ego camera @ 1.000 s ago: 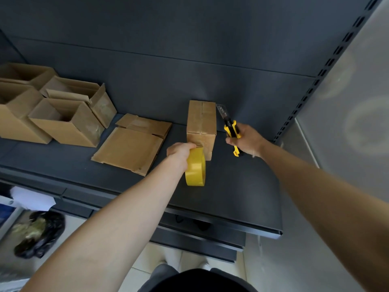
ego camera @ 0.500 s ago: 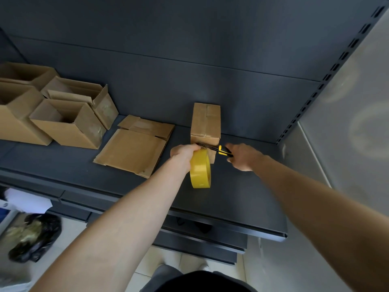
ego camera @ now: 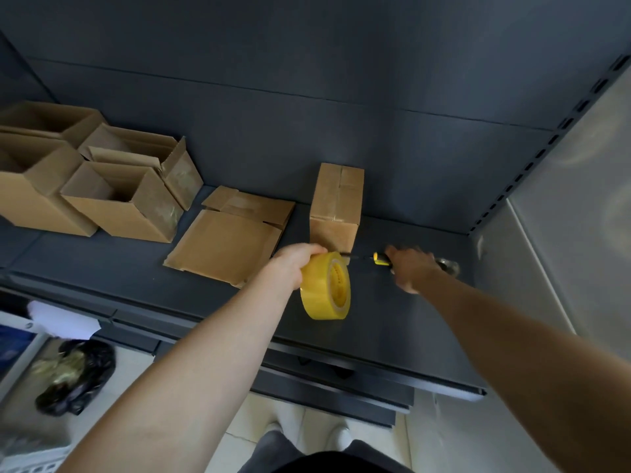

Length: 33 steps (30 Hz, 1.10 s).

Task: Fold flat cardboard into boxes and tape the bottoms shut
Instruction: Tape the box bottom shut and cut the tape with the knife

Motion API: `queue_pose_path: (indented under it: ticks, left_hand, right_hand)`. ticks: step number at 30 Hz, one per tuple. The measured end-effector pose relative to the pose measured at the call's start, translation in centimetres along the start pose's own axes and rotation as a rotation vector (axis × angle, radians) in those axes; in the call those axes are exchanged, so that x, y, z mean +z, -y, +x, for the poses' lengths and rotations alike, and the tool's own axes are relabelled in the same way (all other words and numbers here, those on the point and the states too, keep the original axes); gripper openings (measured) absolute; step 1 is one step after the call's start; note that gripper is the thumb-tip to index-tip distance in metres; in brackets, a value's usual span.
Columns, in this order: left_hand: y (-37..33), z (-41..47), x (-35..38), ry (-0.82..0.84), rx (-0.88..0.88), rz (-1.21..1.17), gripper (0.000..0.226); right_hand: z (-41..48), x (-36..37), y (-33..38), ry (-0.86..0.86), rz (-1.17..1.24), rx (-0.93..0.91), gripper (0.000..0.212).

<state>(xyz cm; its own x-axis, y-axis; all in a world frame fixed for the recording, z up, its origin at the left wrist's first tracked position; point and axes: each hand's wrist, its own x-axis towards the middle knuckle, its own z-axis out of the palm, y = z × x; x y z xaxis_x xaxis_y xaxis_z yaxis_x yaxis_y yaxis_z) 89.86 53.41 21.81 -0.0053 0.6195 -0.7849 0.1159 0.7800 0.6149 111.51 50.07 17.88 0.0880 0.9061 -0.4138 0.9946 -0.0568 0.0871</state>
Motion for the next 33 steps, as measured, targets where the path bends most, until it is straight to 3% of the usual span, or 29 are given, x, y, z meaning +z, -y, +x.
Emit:
queue_pose_path:
  ticks: [6, 12, 15, 19, 24, 25, 26, 29, 33]
  left_hand:
    - [-0.1, -0.7, -0.1, 0.106, -0.025, 0.047, 0.016]
    - [-0.1, -0.9, 0.9, 0.138, 0.124, 0.14, 0.006]
    - [0.2, -1.2, 1.4, 0.188, 0.183, 0.172, 0.012]
    - [0.7, -1.8, 2.3, 0.2, 0.223, 0.24, 0.012]
    - [1.3, -2.3, 3.0, 0.193, 0.263, 0.273, 0.014]
    - [1.4, -2.4, 3.2, 0.194, 0.266, 0.278, 0.015]
    - [1.5, -2.5, 3.4, 0.198, 0.268, 0.285, 0.015]
    - [1.6, -2.9, 4.5, 0.213, 0.28, 0.312, 0.016]
    - [1.5, -4.0, 6.0, 0.227, 0.306, 0.343, 0.017]
  right_hand:
    - [1.2, -0.4, 0.6, 0.005, -0.053, -0.038, 0.045]
    - [1.1, -0.5, 0.0, -0.081, 0.023, -0.106, 0.04]
    - [0.5, -0.6, 0.0, -0.141, 0.541, -0.05, 0.042]
    - [-0.1, -1.8, -0.5, -0.259, 1.323, 0.219, 0.033]
    - [-0.8, -3.3, -1.7, -0.32, 2.055, 0.405, 0.02]
    - [-1.2, -3.5, -1.5, -0.294, 2.112, 0.428, 0.022]
    - [-1.7, -3.7, -1.4, -0.232, 2.054, 0.422, 0.022]
    - [-3.6, -3.9, -1.3, 0.114, 1.521, 0.245, 0.014]
    - [-5.9, -3.2, -1.3, 0.327, 1.191, 0.145, 0.036]
